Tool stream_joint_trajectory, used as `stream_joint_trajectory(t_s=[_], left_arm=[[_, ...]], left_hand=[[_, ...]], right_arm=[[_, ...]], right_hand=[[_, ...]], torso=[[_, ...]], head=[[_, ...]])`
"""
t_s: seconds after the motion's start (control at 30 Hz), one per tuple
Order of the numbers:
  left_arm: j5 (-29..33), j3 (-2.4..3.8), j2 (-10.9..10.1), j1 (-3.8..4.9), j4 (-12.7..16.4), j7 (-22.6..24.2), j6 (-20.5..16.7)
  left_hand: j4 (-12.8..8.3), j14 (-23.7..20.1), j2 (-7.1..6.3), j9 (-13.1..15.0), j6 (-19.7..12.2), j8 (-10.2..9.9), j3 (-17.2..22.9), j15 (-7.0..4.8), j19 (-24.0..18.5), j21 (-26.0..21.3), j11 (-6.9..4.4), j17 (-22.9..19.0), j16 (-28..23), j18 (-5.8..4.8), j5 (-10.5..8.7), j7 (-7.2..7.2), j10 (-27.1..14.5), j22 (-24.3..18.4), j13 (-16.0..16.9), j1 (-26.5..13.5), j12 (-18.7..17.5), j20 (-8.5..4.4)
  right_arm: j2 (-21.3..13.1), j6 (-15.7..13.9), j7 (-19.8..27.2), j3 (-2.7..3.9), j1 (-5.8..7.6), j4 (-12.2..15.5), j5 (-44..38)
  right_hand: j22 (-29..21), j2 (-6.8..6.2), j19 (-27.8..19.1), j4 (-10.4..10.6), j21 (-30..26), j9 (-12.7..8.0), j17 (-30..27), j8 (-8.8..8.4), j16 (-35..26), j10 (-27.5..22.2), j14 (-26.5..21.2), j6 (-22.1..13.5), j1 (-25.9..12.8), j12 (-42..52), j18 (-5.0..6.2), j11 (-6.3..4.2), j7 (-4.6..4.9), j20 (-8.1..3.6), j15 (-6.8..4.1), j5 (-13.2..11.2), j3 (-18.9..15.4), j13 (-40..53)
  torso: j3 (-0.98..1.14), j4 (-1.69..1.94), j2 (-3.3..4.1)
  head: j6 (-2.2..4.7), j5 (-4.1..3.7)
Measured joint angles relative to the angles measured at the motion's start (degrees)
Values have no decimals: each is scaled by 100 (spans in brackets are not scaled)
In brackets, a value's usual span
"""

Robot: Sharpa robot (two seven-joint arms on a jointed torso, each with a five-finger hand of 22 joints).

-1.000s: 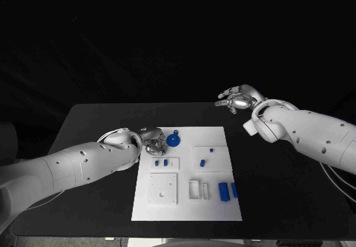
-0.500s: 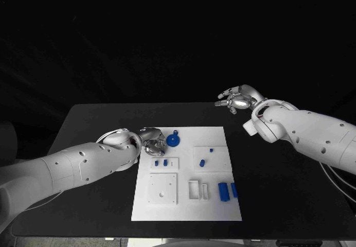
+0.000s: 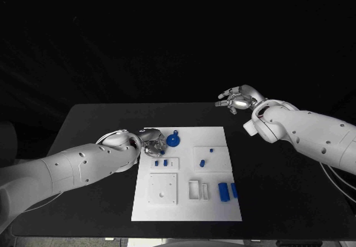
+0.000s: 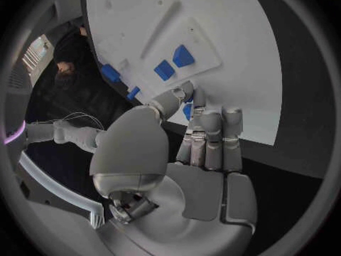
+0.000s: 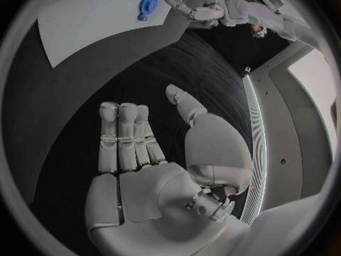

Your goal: Assemble the parts on the task board

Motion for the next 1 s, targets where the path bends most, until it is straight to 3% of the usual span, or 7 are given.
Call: stream_joint_trajectory(t_s=[0.47,0.73,0.8,0.87,1.0], left_arm=[[14,6,-94,-4,-19,3,-39],[93,20,-258,-4,-75,1,-81],[166,57,-316,-5,-76,6,-110],[299,171,-376,-10,-76,33,-161],[862,316,-491,14,-31,127,-229]], left_hand=[[0,-20,-29,0,-40,-21,0,19,-20,0,21,-15,0,4,0,0,-67,-7,0,30,-57,21],[-15,-210,-77,1,-74,-21,47,207,-156,-95,169,-60,-52,-2,0,76,-519,-25,-94,139,-342,95],[-28,-293,-109,1,-69,-2,101,291,-221,-163,257,-101,-138,-4,0,137,-694,-40,-130,197,-423,160],[-13,-320,-80,1,-35,29,119,318,-251,-178,304,-120,-156,-5,0,170,-744,-47,-134,234,-435,190],[-7,-320,-73,1,-20,45,125,318,-265,-194,298,-125,-156,-4,0,209,-753,-53,-134,241,-438,204]], right_arm=[[-50,36,-3,0,0,11,0],[-186,230,-15,0,-10,105,-272],[-222,315,-17,0,-24,152,-441],[-280,432,-20,0,-50,244,-719],[-370,586,-31,-4,-96,433,-1246]], right_hand=[[1,0,0,0,-22,0,-9,0,-1,-2,-22,0,0,0,1,-2,-1,0,16,0,0,-22],[1,42,-82,-105,-115,1,-61,50,0,-356,-188,4,103,-542,24,22,2,40,36,-46,73,-487],[0,59,-82,-119,-134,1,-61,67,0,-477,-198,31,219,-971,92,43,29,40,48,-90,141,-803],[0,76,-82,-124,-134,18,-67,119,17,-515,-222,147,444,-1519,181,43,61,40,71,-139,306,-1227],[-1,79,-82,-143,-134,38,-67,133,29,-515,-206,165,548,-1751,183,42,61,40,86,-155,381,-1411]], torso=[[4,-4,0],[4,-1,-1],[4,-1,-2],[3,-1,-2],[2,0,-2]], head=[[25,-4],[57,-18],[71,-29],[80,-52],[102,-112]])
